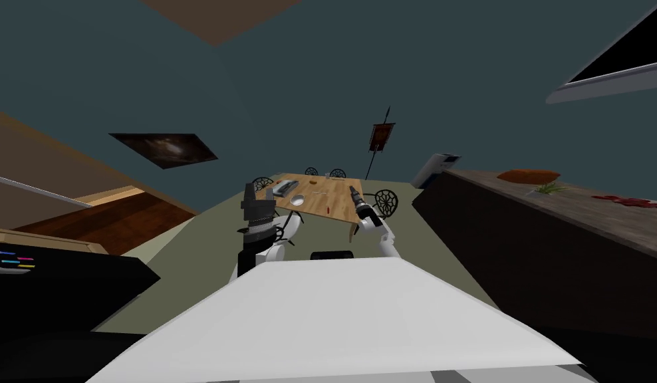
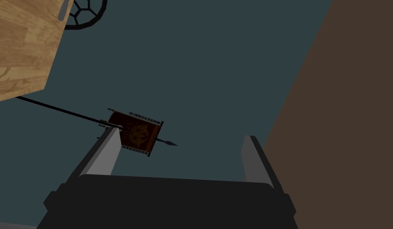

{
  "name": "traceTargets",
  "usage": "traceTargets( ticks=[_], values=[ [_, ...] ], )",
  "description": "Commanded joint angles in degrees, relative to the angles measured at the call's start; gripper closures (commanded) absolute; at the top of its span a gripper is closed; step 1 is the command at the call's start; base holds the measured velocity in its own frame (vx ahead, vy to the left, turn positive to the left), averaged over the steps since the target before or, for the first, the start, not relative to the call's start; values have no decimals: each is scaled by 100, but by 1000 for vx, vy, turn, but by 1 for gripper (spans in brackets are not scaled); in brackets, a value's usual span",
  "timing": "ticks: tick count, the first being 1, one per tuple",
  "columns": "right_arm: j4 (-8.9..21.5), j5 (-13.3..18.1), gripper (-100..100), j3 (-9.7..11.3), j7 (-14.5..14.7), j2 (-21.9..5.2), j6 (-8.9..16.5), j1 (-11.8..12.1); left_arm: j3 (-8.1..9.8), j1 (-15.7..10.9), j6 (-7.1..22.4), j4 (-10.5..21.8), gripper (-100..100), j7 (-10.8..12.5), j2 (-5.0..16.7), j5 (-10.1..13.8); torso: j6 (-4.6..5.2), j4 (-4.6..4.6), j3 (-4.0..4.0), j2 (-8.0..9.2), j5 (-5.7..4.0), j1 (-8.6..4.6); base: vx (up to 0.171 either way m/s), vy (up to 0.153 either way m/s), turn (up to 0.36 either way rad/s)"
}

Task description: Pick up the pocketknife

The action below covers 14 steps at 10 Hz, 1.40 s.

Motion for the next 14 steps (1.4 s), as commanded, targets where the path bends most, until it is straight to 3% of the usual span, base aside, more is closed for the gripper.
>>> traceTargets(
  ticks=[1,2,3,4,5,6,7,8,9,10,13,14],
  values=[
    [286,-86,-100,77,224,3,286,-240,0,0,0,0,0,0,0,0,0,0,0,0,0,0,22,-10,83],
    [334,-86,-100,77,224,3,294,-240,0,0,0,0,0,0,0,0,-2,0,0,-1,1,3,18,-8,50],
    [561,-161,-100,145,406,-1,545,-460,0,0,0,0,0,0,0,0,1,1,1,2,1,2,22,-3,95],
    [619,-161,-100,145,406,-1,562,-460,0,0,0,0,0,0,0,0,-2,0,0,0,1,3,22,-7,41],
    [826,-234,-100,216,583,-7,797,-681,0,0,0,0,0,0,0,0,1,0,1,2,1,3,29,-3,78],
    [911,-234,-100,216,583,-7,840,-681,0,0,0,0,0,0,0,0,-2,0,-1,-2,2,6,26,-1,50],
    [1095,-304,-100,292,755,-15,1057,-888,0,0,0,0,0,0,0,0,1,0,0,0,1,5,26,3,81],
    [1209,-304,-100,292,755,-15,1125,-901,0,0,0,0,0,0,0,0,-1,0,-1,-2,2,7,25,1,52],
    [1427,-370,-100,371,922,-24,1289,-1121,0,0,0,0,0,0,0,0,1,0,0,0,2,7,28,3,90],
    [1512,-370,-100,371,922,-24,1417,-1121,0,0,0,0,0,0,0,0,-1,0,-1,-2,2,9,27,7,40],
    [2006,-492,-100,537,1234,-39,1880,-1551,0,0,0,0,0,0,0,0,2,-1,-2,-2,3,12,33,17,64],
    [2126,-492,-100,537,1234,-39,2011,-1551,0,0,0,0,0,0,0,0,-1,0,-1,-3,4,16,27,18,44]
  ],
)
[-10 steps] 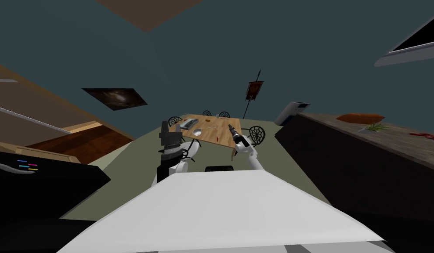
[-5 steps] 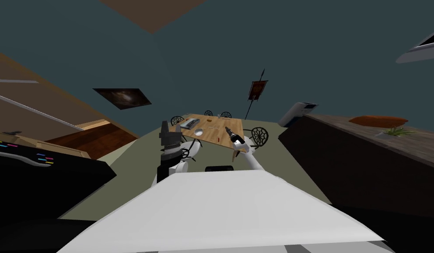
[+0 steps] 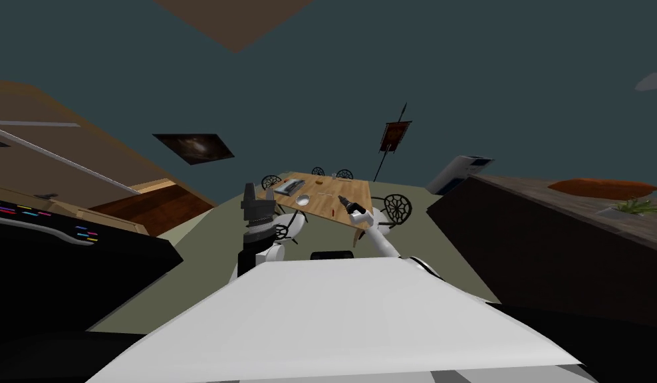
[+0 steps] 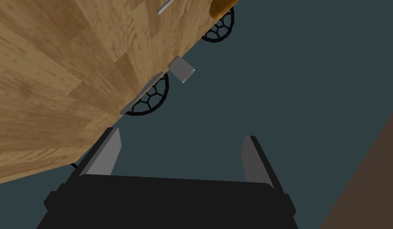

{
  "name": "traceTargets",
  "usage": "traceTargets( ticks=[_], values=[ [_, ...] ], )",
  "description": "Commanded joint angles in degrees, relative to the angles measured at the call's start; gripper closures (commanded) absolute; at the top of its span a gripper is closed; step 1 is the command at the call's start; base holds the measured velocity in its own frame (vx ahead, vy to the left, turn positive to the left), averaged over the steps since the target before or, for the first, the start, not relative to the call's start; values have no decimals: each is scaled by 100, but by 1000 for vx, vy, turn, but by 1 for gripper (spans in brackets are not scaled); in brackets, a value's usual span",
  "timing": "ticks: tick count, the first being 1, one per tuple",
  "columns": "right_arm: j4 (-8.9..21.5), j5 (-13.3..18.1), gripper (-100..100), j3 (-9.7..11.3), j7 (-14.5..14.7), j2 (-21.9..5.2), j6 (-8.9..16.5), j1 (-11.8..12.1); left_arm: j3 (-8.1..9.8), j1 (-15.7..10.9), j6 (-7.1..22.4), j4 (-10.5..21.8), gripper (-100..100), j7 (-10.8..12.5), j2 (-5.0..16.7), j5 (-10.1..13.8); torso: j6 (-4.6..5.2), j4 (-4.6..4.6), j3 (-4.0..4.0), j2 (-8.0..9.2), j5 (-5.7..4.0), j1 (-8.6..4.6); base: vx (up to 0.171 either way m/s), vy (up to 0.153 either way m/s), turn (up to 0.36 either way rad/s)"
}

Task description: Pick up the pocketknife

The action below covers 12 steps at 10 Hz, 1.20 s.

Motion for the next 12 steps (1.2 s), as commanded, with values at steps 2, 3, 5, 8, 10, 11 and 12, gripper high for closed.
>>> traceTargets(
  ticks=[2,3,5,8,10,11,12],
  values=[
    [389,-53,-100,91,168,5,417,-247,0,0,0,0,0,0,0,0,-3,1,0,-1,0,3,29,19,54],
    [610,-104,-100,178,304,3,599,-449,0,0,0,0,0,0,0,0,0,0,0,0,0,1,46,21,76],
    [953,-151,-100,266,432,2,883,-645,0,0,0,0,0,0,0,0,0,0,-2,-3,0,1,37,25,48],
    [1294,-193,-100,353,551,3,1298,-835,0,0,0,0,0,0,0,0,-2,0,-1,-2,2,7,33,29,45],
    [1584,-232,-100,439,663,3,1581,-1016,0,0,0,0,0,0,0,0,-1,0,-1,-2,1,5,35,27,44],
    [1816,-268,-100,523,766,2,1780,-1189,0,0,0,0,0,0,0,0,1,0,0,0,1,5,40,33,57],
    [1864,-268,-100,523,766,2,1855,-1189,0,0,0,0,0,0,0,0,-1,0,-1,-3,2,7,31,30,30]
  ],
)
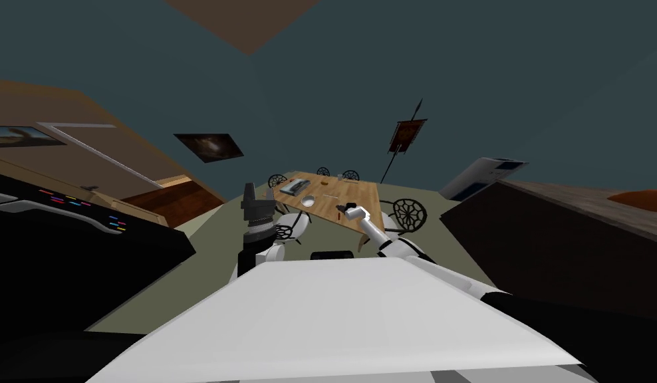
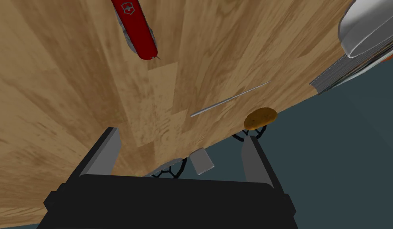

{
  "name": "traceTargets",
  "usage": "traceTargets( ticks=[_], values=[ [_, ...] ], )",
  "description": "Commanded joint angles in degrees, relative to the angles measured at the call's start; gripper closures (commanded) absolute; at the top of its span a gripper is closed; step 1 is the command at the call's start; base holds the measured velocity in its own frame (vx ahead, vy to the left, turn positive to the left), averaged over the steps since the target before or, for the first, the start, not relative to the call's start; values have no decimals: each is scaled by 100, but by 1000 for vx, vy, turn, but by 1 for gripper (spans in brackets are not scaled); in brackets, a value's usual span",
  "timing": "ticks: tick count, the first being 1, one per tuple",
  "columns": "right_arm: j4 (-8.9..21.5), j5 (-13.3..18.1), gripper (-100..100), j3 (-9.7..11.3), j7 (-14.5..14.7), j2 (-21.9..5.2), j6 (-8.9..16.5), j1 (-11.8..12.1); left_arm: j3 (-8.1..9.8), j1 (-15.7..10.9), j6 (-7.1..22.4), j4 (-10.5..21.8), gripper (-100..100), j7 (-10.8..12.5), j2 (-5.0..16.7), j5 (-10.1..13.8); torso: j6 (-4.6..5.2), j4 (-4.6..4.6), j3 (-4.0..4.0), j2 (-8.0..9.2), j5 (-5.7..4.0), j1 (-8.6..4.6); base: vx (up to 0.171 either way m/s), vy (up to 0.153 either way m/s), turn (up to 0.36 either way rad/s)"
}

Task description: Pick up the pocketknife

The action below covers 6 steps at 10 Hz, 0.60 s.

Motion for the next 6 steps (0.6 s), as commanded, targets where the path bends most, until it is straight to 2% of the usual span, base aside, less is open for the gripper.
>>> traceTargets(
  ticks=[1,2,3,4,6],
  values=[
    [286,-22,-100,100,112,9,286,-169,0,0,0,0,0,0,0,0,0,0,0,0,0,0,30,33,44],
    [344,-22,-100,100,112,9,311,-169,0,0,0,0,0,0,0,0,-1,0,0,0,0,1,30,25,31],
    [561,-51,-100,178,199,4,548,-322,0,0,0,0,0,0,0,0,0,0,1,1,0,-1,38,34,52],
    [600,-51,-100,178,199,4,562,-322,0,0,0,0,0,0,0,0,-1,0,0,-1,0,2,32,33,27],
    [1020,-99,-100,323,349,-11,930,-598,0,0,0,0,0,0,0,0,-1,0,0,-1,0,3,43,40,57]
  ],
)
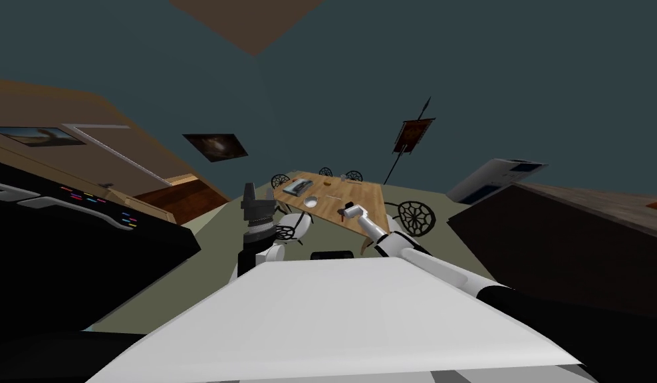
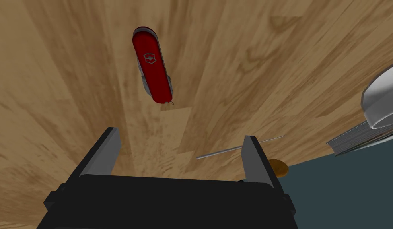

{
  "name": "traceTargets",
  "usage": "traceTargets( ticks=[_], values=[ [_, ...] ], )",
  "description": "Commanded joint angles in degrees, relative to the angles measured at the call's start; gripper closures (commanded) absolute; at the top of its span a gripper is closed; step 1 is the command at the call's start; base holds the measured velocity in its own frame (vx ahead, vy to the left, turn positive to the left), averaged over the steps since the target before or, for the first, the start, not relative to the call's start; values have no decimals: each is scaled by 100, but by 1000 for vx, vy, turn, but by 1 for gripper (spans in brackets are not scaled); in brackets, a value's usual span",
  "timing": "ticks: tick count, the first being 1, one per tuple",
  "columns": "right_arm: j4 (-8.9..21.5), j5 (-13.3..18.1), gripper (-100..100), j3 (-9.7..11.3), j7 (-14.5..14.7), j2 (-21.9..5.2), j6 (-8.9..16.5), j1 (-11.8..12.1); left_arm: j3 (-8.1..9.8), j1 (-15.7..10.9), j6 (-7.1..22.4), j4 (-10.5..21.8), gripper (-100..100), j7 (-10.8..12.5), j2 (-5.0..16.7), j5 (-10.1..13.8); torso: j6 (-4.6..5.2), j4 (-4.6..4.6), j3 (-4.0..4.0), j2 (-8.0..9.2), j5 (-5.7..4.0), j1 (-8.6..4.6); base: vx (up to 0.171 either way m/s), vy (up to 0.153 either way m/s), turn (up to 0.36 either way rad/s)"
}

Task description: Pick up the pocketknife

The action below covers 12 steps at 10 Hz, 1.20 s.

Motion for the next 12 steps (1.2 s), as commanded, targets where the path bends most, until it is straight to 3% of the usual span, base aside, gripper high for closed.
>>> traceTargets(
  ticks=[1,5,6,10,11,12],
  values=[
    [178,-17,-100,45,57,-4,188,-72,0,0,0,0,0,0,0,0,0,0,0,0,0,0,34,36,18],
    [727,-68,-100,224,224,-40,742,-395,0,0,0,0,0,0,0,0,1,1,4,8,-1,-3,32,37,32],
    [727,-68,-100,224,224,-40,742,-395,0,0,0,0,0,0,0,0,1,1,4,7,0,0,29,27,14],
    [1151,-101,-100,369,341,-87,1180,-639,0,0,0,0,0,0,0,0,2,1,4,8,-1,-4,29,31,26],
    [1039,-88,-100,354,314,-90,1127,-577,0,0,0,0,0,0,0,0,2,1,5,9,-1,-6,14,13,2],
    [1038,-87,0,359,316,-93,1158,-578,0,0,0,0,0,0,0,0,2,2,7,13,-2,-11,0,0,0]
  ],
)
